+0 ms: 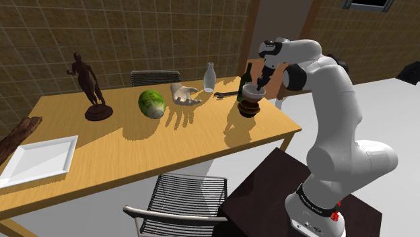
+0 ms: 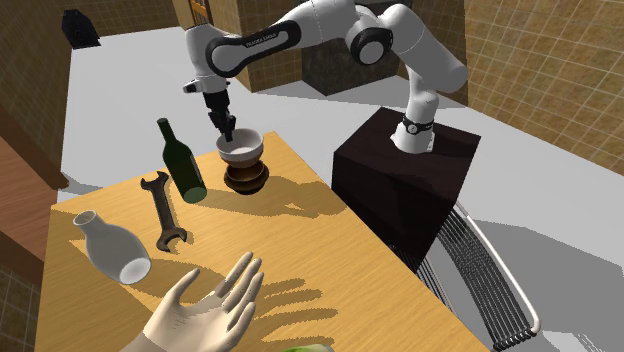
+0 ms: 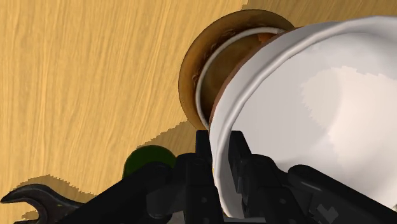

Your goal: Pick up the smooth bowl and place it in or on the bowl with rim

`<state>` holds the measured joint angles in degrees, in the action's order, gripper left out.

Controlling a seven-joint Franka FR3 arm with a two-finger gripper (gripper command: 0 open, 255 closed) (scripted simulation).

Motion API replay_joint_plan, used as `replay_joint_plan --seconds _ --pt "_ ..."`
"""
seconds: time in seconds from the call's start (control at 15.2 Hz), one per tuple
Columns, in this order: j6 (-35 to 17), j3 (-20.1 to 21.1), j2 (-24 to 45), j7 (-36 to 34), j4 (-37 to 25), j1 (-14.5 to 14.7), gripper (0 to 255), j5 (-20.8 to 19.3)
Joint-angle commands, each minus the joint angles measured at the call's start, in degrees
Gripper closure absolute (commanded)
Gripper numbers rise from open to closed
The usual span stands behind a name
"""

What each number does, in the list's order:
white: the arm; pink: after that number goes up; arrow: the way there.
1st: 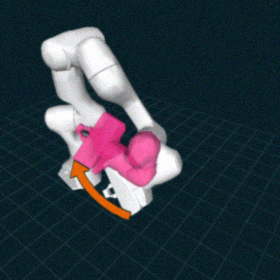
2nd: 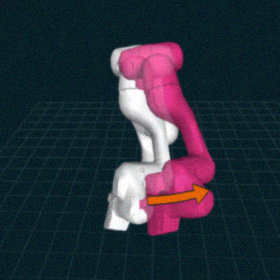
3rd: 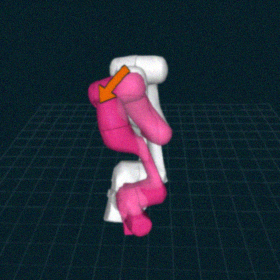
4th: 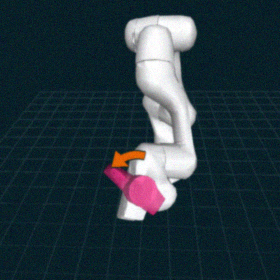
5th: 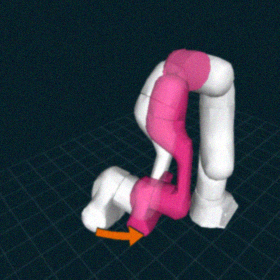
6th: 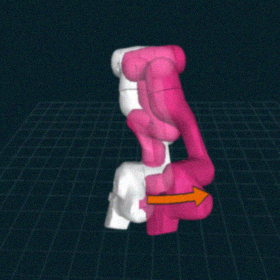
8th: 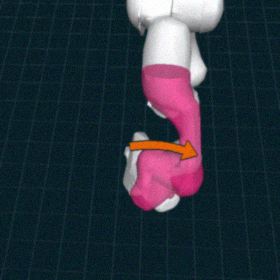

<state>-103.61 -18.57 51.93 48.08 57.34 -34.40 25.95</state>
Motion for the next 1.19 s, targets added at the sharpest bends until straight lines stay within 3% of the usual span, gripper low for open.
replay_joint_plan --seconds 0.0,0.33,0.86,0.92,1.12 --pt "-0.97 0.13 0.67 0.14 0.25 0.06 255 0.17" --pt "-3.98 0.47 2.21 0.94 1.86 0.19 255 0.67" --pt "-3.98 0.47 2.21 0.94 1.86 0.19 255 0.67" --pt "-3.99 0.47 2.2 0.94 1.88 0.19 0 0.67" --pt "-3.99 0.47 2.19 0.94 1.89 0.2 0 0.67"
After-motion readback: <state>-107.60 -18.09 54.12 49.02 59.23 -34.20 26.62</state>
